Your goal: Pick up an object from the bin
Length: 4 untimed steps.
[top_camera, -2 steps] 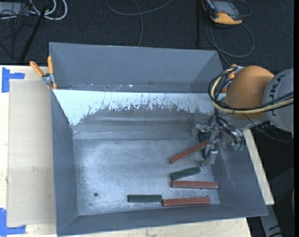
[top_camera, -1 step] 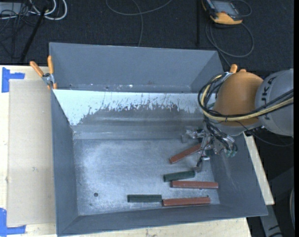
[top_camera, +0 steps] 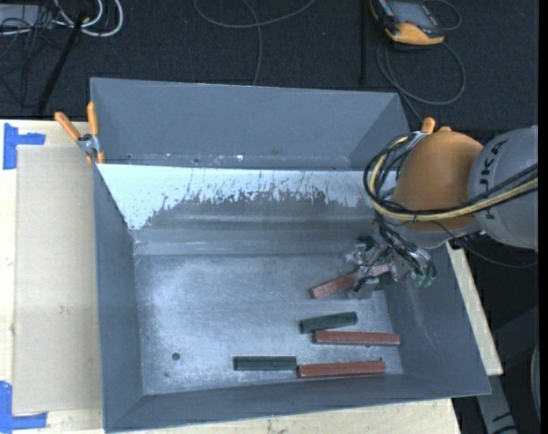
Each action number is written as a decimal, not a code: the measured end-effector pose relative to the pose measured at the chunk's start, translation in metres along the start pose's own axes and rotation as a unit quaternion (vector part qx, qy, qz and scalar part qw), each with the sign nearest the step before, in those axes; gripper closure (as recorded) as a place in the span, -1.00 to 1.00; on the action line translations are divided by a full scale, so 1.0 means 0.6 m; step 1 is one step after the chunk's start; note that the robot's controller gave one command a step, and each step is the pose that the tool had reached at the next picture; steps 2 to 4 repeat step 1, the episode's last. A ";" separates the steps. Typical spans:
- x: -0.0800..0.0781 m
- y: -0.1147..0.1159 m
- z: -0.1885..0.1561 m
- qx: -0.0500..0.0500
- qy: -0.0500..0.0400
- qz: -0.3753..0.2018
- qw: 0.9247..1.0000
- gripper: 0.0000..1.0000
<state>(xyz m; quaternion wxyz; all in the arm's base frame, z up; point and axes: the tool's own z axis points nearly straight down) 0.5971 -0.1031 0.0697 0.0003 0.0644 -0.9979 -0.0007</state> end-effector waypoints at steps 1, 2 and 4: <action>-0.018 0.041 -0.220 0.002 -0.006 -0.053 0.999 1.00; -0.018 0.041 -0.220 0.002 -0.006 -0.053 0.999 1.00; -0.018 0.041 -0.220 0.002 -0.006 -0.053 0.999 1.00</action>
Offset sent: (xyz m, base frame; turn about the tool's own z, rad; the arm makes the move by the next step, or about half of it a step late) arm 0.0049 0.0255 0.1272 -0.1078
